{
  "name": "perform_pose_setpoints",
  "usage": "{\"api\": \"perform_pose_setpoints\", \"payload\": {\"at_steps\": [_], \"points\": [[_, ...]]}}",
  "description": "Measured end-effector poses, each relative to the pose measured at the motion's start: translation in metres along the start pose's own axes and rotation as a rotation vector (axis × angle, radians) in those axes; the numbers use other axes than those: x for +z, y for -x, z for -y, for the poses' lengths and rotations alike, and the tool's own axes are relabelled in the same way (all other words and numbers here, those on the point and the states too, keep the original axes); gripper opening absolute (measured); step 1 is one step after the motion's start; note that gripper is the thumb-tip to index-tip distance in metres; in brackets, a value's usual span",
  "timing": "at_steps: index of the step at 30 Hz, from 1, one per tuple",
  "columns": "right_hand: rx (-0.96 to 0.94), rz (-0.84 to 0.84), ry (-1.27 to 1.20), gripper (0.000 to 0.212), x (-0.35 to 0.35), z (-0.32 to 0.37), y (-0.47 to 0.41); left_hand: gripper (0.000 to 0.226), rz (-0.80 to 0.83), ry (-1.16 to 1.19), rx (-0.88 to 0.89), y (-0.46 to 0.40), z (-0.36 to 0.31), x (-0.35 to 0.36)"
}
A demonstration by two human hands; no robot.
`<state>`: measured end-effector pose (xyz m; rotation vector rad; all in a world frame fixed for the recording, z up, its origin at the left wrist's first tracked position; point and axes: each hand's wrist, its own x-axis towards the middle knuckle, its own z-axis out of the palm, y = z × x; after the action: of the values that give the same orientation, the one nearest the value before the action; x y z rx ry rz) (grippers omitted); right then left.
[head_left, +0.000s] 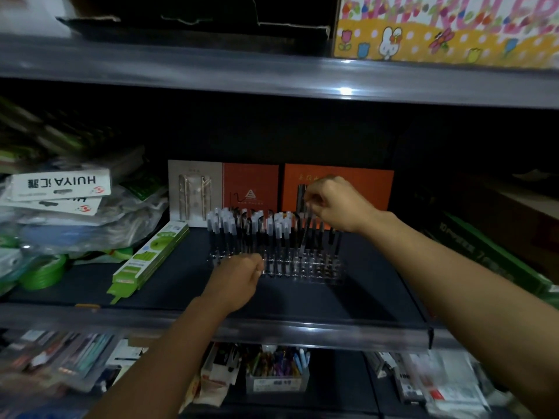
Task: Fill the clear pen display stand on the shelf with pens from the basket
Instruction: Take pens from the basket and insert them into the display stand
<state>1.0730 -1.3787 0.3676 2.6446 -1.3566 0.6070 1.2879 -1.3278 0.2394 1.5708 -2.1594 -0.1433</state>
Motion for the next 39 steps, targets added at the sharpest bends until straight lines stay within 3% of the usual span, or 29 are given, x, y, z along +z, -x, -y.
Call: {"api": "perform_pose_setpoints", "payload": {"at_steps": [15, 39], "points": [[-0.011, 0.021, -0.012, 0.013, 0.008, 0.002, -0.01, 0.01, 0.056, -0.095, 0.005, -0.002, -0.002, 0.013], [0.067, 0.153, -0.098, 0.006, 0.045, -0.002, -0.007, 0.011, 0.061, -0.056, -0.002, -0.004, 0.001, 0.014]]}}
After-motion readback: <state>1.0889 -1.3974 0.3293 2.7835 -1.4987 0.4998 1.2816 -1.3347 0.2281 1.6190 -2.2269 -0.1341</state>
